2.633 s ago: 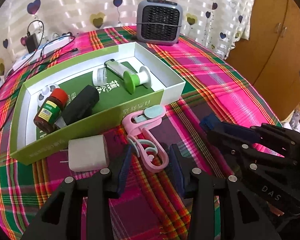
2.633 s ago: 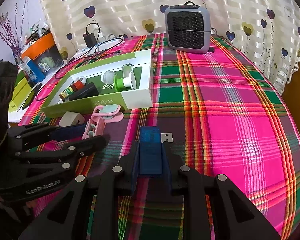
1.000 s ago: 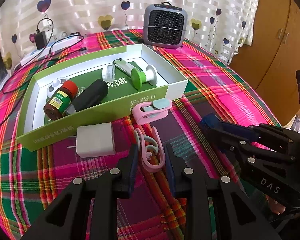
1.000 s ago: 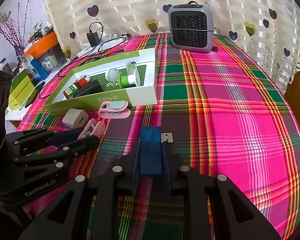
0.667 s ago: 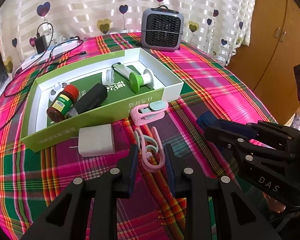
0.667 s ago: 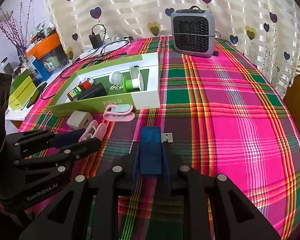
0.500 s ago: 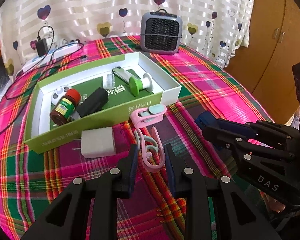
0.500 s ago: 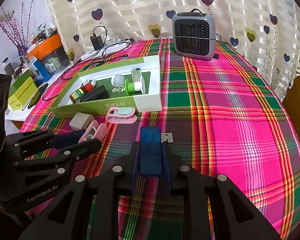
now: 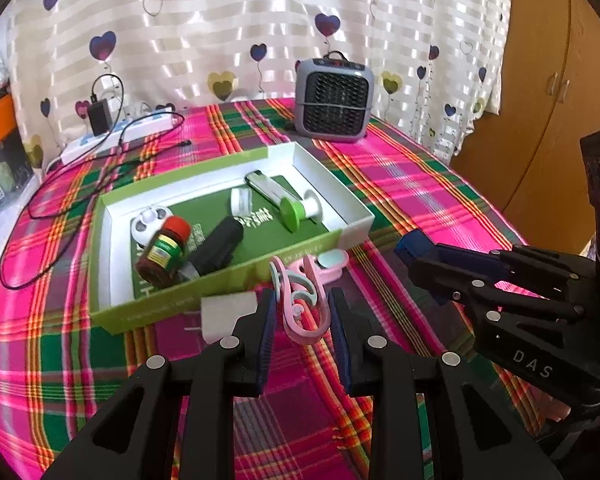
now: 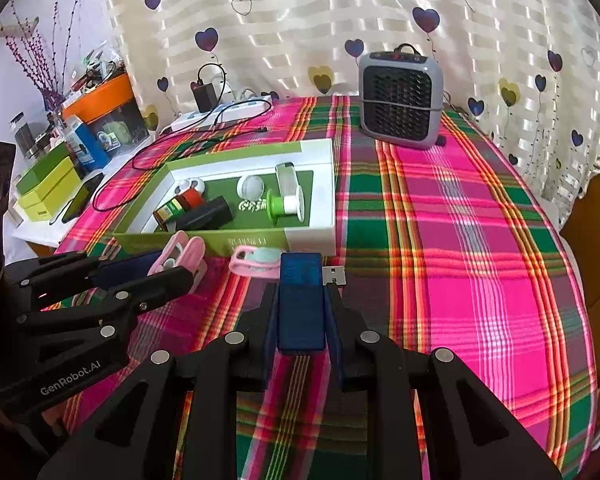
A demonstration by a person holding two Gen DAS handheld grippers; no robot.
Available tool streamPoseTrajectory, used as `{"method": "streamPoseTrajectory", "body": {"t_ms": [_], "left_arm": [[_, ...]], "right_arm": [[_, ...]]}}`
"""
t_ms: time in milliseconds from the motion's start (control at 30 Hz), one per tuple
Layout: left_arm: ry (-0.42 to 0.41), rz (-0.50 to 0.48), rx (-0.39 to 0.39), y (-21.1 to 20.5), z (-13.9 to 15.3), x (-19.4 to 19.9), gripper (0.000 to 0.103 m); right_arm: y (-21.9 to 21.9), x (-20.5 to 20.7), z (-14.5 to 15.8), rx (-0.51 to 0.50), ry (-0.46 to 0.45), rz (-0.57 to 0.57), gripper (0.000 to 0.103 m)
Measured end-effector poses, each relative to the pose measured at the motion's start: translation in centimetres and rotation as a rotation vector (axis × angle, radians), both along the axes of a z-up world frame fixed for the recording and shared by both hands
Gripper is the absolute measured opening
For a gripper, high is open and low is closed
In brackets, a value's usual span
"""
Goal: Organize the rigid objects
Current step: 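Close the left tool on the pink clip and lift it while the right tool carries the USB drive, then open both tools over the green box, dropping the pink clip and blue USB drive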
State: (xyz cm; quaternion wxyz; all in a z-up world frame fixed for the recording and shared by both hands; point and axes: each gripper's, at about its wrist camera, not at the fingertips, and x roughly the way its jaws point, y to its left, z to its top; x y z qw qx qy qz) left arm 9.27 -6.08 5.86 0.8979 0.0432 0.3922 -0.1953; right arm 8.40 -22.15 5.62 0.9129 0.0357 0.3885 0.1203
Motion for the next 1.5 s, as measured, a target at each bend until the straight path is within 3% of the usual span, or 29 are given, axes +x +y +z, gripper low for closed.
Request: {"method": "streamPoseTrajectory", "body": {"t_ms": [867,1500], "left_arm": [[-0.009,0.074,-0.055,5.2,1.3,7.7,0.025],[0.048,0.05,-0.036,4.7,-1.1,13.1,0.025]], "right_arm": [[3.6,7.5,1.2,0.022,0.0,0.116,0.023],[6.5,11.3,-2.1,0.009,0.11,0.18,0.023]]}}
